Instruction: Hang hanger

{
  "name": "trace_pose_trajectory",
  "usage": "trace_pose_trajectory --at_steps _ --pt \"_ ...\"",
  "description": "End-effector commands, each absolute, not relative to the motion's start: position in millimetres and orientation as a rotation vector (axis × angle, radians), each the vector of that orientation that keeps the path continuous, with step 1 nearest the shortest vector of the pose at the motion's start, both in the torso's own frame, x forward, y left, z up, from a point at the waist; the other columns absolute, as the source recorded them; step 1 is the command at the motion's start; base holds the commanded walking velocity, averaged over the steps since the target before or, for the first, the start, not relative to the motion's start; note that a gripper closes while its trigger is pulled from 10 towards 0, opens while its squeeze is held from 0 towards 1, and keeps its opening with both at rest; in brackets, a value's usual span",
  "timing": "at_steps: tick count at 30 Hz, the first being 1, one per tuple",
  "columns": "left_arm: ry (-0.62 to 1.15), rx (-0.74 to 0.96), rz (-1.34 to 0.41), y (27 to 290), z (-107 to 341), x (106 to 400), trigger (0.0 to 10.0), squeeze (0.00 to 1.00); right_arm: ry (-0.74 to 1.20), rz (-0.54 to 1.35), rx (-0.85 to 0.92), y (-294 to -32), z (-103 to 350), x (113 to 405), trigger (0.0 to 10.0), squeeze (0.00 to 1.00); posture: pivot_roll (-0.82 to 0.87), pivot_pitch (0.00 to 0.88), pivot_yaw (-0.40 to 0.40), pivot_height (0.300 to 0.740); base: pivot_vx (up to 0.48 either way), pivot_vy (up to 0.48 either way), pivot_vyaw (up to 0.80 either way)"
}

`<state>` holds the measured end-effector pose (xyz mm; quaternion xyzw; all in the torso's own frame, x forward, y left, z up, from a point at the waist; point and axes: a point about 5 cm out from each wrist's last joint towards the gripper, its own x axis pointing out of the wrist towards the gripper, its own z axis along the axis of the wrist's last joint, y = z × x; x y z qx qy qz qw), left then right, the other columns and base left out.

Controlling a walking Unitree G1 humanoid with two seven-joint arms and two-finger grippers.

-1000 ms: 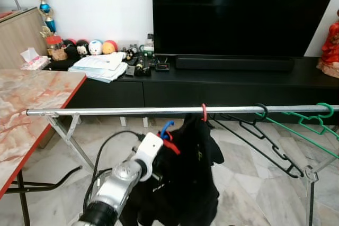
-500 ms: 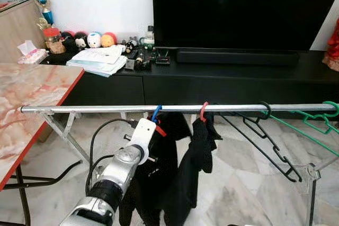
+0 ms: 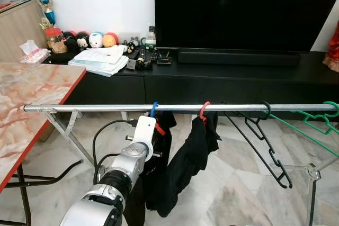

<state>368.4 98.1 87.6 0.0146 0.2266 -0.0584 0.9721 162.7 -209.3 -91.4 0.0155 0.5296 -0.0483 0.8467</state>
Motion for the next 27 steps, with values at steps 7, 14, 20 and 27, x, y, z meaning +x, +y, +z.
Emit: trace_pose_trajectory --at_steps 7,14,20,27 --pt "0.441 -0.070 -0.069 97 102 379 10.0 0.00 1.117 -0.104 0.057 -210 -93 159 10.0 0.00 -0.04 0.000 0.008 0.740 0.000 0.000 0.00" --pt "0.502 -0.052 -0.095 93 90 372 10.0 0.00 1.125 -0.105 0.078 -208 -96 152 10.0 0.00 -0.05 0.000 0.024 0.740 0.000 0.000 0.00" --pt "0.541 -0.045 -0.105 88 78 365 10.0 0.00 1.146 -0.103 0.091 -206 -99 142 10.0 0.00 -0.06 0.000 0.035 0.740 0.000 0.000 0.00" --pt "0.478 -0.054 -0.105 83 88 370 10.0 0.00 1.153 -0.104 0.104 -205 -102 133 10.0 0.00 -0.07 0.000 0.043 0.740 0.000 0.000 0.00"
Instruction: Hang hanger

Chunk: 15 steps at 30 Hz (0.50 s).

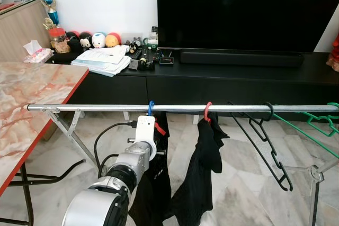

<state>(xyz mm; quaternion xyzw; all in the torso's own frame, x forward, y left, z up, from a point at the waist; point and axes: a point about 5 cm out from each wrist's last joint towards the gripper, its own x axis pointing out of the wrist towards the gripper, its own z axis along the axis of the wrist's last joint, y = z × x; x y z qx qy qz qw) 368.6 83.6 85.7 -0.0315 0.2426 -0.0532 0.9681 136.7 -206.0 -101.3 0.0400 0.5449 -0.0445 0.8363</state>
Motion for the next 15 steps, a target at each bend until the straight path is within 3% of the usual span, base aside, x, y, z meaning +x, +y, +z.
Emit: trace_pose_trajectory --at_steps 1,15 --pt "0.465 -0.049 -0.104 82 92 372 10.0 0.00 1.154 -0.104 0.105 -205 -103 132 10.0 0.00 -0.07 0.000 0.044 0.740 0.000 0.000 0.00" --pt "0.475 -0.003 -0.056 92 98 377 10.0 0.00 1.185 -0.122 0.110 -210 -108 110 10.0 0.00 -0.13 0.000 0.052 0.740 0.000 0.000 0.00"
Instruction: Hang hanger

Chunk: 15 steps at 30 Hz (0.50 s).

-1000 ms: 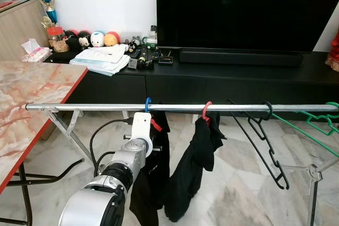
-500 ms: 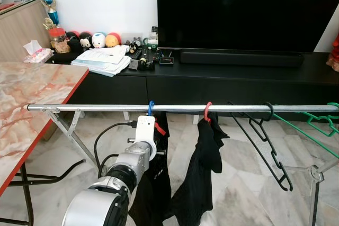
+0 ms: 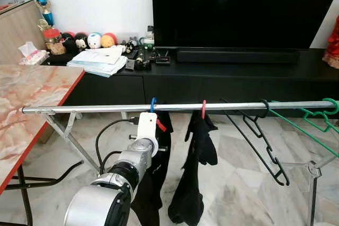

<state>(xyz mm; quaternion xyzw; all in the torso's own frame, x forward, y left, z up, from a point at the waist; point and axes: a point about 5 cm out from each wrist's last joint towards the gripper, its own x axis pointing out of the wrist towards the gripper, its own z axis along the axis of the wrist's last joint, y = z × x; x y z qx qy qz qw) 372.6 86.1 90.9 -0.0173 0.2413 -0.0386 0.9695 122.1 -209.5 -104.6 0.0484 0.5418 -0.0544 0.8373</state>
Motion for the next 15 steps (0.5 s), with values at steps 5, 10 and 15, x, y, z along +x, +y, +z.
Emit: trace_pose_trajectory --at_steps 5,10,15 --pt "0.537 0.012 -0.043 97 85 371 10.0 0.00 1.198 -0.123 0.106 -214 -109 103 10.0 0.00 -0.13 0.000 0.041 0.740 0.000 0.000 0.00" --pt "0.560 0.010 -0.046 97 75 365 10.0 0.00 1.196 -0.116 0.102 -214 -109 104 10.0 0.00 -0.12 0.000 0.043 0.740 0.000 0.000 0.00" --pt "0.588 -0.003 -0.054 95 68 360 10.0 0.00 1.189 -0.109 0.104 -213 -108 107 10.0 0.00 -0.11 0.000 0.048 0.740 0.000 0.000 0.00"
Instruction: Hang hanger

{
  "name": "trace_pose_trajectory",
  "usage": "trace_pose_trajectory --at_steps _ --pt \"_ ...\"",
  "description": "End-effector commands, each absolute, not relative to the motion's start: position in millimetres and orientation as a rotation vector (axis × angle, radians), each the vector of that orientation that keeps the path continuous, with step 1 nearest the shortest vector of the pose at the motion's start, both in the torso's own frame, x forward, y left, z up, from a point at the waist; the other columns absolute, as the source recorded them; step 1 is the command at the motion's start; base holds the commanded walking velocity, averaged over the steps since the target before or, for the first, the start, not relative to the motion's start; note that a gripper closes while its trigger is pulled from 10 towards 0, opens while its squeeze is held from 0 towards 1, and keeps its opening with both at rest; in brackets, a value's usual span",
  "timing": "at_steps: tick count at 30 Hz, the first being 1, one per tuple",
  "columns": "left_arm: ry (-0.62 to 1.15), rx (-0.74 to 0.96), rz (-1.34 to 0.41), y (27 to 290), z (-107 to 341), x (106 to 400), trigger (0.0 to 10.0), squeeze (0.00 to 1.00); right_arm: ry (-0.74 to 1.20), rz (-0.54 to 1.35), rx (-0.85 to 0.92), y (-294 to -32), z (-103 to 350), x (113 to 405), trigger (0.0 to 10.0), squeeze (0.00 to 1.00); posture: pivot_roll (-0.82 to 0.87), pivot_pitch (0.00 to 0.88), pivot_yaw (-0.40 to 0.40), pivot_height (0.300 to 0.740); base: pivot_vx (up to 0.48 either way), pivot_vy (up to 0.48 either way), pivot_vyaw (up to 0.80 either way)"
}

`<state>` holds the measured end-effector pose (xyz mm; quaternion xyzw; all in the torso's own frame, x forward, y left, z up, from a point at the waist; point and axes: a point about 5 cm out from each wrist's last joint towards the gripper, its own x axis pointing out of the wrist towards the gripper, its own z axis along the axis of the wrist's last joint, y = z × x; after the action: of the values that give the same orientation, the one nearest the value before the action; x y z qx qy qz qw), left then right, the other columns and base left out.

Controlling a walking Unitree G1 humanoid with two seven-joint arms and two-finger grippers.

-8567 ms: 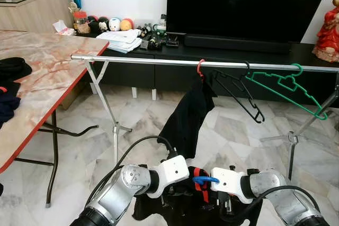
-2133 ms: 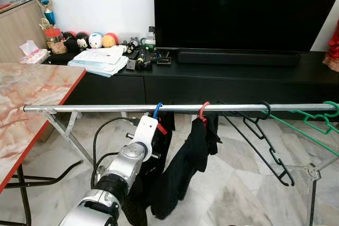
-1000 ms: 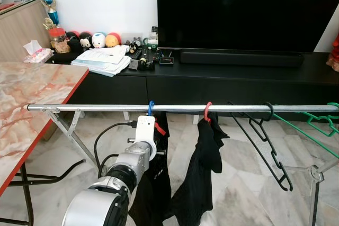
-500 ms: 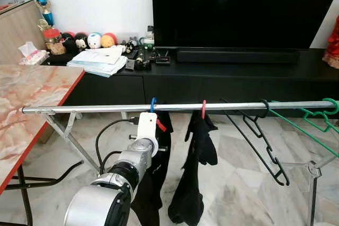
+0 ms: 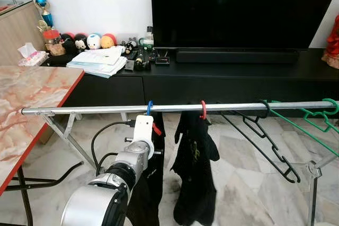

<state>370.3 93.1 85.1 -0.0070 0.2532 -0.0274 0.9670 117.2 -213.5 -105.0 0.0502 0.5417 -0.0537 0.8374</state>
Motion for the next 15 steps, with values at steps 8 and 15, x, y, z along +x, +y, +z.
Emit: trace_pose_trajectory --at_steps 8,15 --pt "0.583 -0.021 -0.067 86 73 362 10.0 0.00 1.194 -0.111 0.110 -213 -109 103 10.0 0.00 -0.14 0.005 0.047 0.740 0.000 0.000 0.00" --pt "0.564 -0.016 -0.062 85 79 366 10.0 0.00 1.214 -0.112 0.106 -217 -112 83 10.0 0.00 -0.14 0.070 0.042 0.740 0.000 0.000 0.00"
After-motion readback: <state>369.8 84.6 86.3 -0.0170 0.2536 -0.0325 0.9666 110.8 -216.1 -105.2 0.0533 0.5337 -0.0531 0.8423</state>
